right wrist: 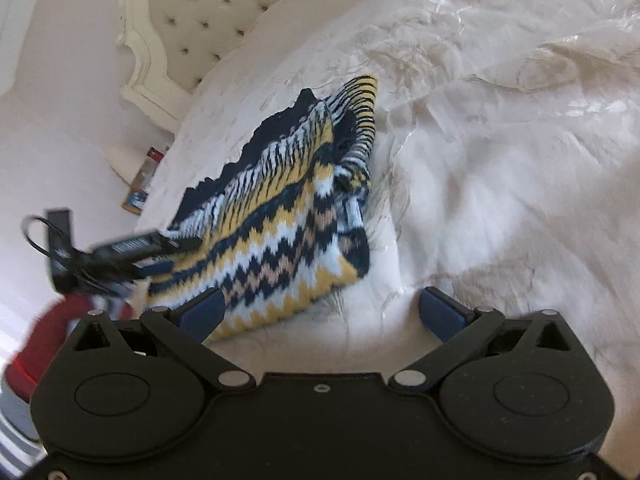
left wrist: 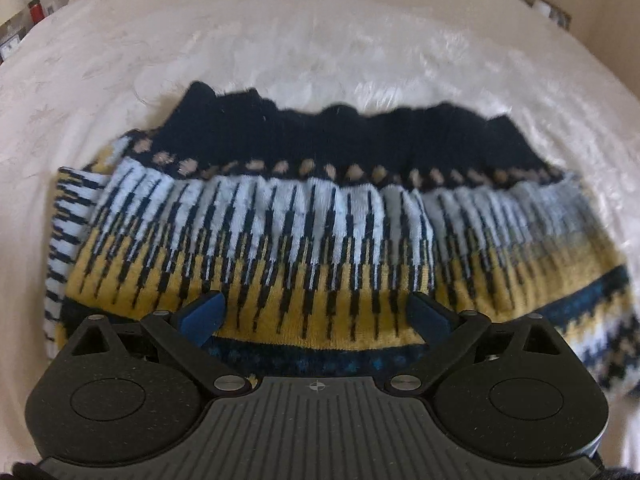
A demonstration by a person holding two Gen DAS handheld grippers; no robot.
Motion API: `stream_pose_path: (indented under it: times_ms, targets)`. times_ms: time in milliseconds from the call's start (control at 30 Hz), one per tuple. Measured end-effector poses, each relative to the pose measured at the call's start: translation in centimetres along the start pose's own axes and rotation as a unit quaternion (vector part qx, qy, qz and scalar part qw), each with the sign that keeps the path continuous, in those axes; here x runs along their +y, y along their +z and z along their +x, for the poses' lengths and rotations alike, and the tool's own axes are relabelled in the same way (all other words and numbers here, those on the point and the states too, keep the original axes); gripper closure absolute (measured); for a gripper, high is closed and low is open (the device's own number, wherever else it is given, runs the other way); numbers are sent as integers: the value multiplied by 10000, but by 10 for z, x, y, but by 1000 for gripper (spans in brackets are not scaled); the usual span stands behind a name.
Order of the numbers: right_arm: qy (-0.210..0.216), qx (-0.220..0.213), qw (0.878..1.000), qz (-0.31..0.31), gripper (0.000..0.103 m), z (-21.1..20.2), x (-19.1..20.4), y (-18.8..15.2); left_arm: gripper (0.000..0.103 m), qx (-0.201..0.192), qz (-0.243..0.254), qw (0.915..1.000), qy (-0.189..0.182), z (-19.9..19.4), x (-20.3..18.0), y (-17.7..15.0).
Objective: Fold small clothes
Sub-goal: 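Move the right gripper to the sweater side and close on it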
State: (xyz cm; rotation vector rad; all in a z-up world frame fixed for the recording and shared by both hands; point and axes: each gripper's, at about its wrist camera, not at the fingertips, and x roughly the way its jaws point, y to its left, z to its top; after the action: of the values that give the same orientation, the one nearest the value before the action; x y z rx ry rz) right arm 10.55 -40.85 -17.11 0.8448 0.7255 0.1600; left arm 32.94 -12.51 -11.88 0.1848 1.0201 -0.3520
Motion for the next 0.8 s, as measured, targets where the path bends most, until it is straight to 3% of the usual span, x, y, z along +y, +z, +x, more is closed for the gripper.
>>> stream_pose_path:
  times_ms: [233,400,567,800]
  targets:
    - [349,34,9994,79,0,26,-5,29,0,83,39,9998,170,4,-1,0]
    - [341,89,9994,-40,0,50,-1,49,0,119,43,9996,255,10,-5,3]
    - [365,187,9987,-286,0,71,7,63,0,108,51,9997,231,10,-6,3]
    - [665,138,9977,-69,0,88,1,77,0,88,74,9997,205,11,-4,3]
